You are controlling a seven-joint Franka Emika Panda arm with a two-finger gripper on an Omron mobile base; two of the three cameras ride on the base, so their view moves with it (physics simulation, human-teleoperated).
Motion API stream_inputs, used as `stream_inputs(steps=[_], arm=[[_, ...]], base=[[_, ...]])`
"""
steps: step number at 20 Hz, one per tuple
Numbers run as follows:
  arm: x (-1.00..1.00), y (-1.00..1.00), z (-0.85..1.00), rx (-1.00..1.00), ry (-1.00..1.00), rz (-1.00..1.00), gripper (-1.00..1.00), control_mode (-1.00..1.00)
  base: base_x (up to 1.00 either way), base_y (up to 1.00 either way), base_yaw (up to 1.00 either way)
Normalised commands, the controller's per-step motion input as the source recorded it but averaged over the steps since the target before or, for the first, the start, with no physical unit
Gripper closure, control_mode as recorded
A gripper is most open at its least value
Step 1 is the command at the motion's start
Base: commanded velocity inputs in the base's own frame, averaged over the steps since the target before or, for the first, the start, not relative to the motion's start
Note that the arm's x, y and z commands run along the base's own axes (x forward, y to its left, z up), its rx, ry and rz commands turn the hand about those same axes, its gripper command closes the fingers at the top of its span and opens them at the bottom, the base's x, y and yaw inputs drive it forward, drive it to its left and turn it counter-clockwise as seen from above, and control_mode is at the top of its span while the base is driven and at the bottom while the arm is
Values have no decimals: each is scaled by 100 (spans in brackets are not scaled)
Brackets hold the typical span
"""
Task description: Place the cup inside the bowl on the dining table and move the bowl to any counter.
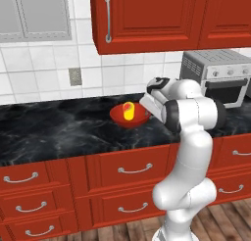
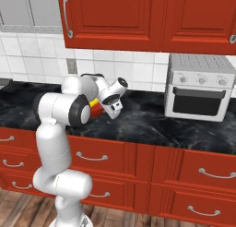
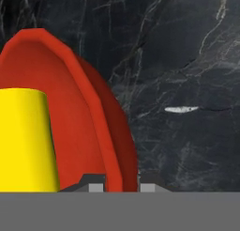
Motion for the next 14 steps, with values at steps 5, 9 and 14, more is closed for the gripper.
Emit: stream_inputs(steps=[5, 9, 14], arm=[[11, 0, -23, 0, 0, 5, 100, -100], [18, 0, -27, 0, 0, 4, 100, -100], [29, 0, -10, 0, 0, 1, 100, -100]], base=[[0, 0, 0], [0, 0, 0], [0, 0, 0]])
